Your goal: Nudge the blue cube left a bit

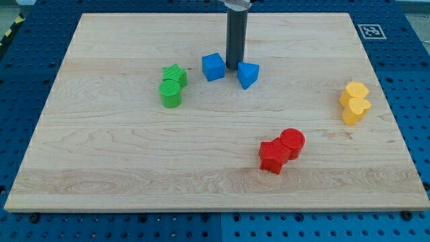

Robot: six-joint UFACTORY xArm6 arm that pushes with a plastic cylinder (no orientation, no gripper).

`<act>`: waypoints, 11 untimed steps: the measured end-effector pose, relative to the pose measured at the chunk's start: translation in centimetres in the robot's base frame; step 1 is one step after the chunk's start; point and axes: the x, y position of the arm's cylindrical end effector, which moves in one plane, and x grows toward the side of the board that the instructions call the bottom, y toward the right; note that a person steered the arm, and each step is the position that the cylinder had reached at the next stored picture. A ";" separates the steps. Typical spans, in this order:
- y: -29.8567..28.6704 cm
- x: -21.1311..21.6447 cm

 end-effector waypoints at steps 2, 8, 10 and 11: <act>0.7 0.5; -7.5 1.1; -9.6 -0.2; -7.9 1.4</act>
